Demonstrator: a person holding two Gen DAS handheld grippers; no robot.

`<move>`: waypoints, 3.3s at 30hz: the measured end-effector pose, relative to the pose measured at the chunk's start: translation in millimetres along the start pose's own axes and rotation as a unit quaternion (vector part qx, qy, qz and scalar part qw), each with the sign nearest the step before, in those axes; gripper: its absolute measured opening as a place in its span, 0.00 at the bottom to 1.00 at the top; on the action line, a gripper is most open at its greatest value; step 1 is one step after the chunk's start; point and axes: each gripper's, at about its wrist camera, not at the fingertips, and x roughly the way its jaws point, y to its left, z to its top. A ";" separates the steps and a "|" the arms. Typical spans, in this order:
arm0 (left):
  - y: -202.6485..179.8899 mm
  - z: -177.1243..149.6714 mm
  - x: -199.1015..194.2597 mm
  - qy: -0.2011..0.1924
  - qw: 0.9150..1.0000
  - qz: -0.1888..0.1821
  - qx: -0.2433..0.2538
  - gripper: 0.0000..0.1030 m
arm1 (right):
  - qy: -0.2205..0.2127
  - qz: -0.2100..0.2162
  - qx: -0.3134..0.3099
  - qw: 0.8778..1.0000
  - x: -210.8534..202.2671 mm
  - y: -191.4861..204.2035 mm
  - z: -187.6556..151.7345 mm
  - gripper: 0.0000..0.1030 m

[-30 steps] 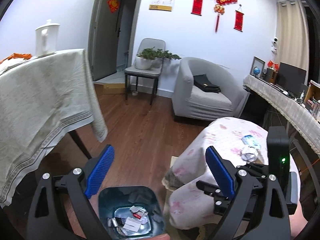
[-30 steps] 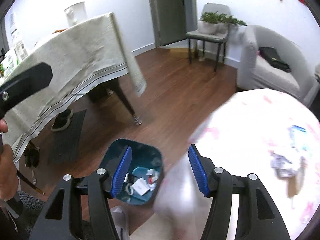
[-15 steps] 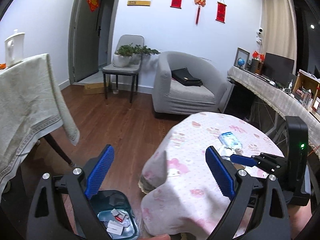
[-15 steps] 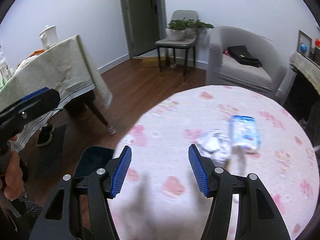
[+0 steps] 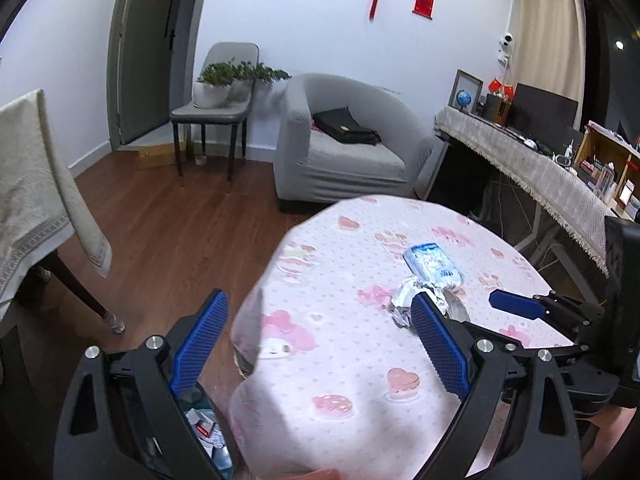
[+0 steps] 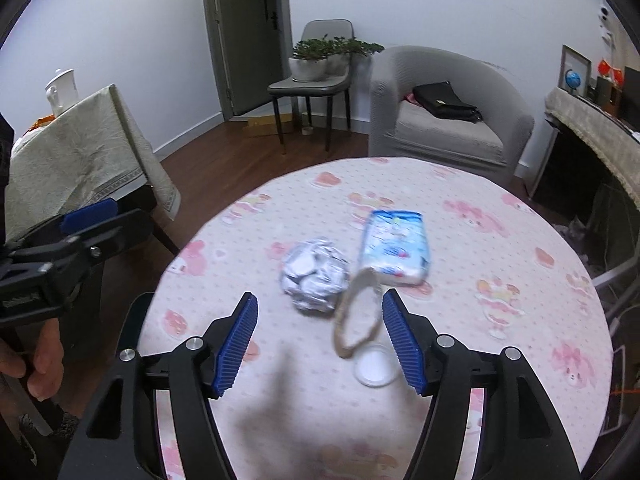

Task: Collect trash
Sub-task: 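Move both open tools from the bin back over the pink table toward the remaining trash, then close the left tool on the crumpled foil ball while the right tool grasps the brown cardboard tape core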

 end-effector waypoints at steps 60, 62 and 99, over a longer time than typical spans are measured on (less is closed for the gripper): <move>-43.5 -6.2 73.3 0.053 0.992 -0.097 -0.063 0.40 | 0.026 0.005 0.019 0.999 5.9 -43.9 -17.6 0.67; -38.3 -5.2 69.7 0.052 0.992 -0.093 -0.064 0.40 | 0.025 0.008 0.017 1.000 8.3 -38.8 -14.9 0.67; 61.2 -14.4 2.3 0.030 0.999 0.007 -0.039 0.40 | 0.031 0.009 -0.016 0.999 44.3 45.3 18.3 0.29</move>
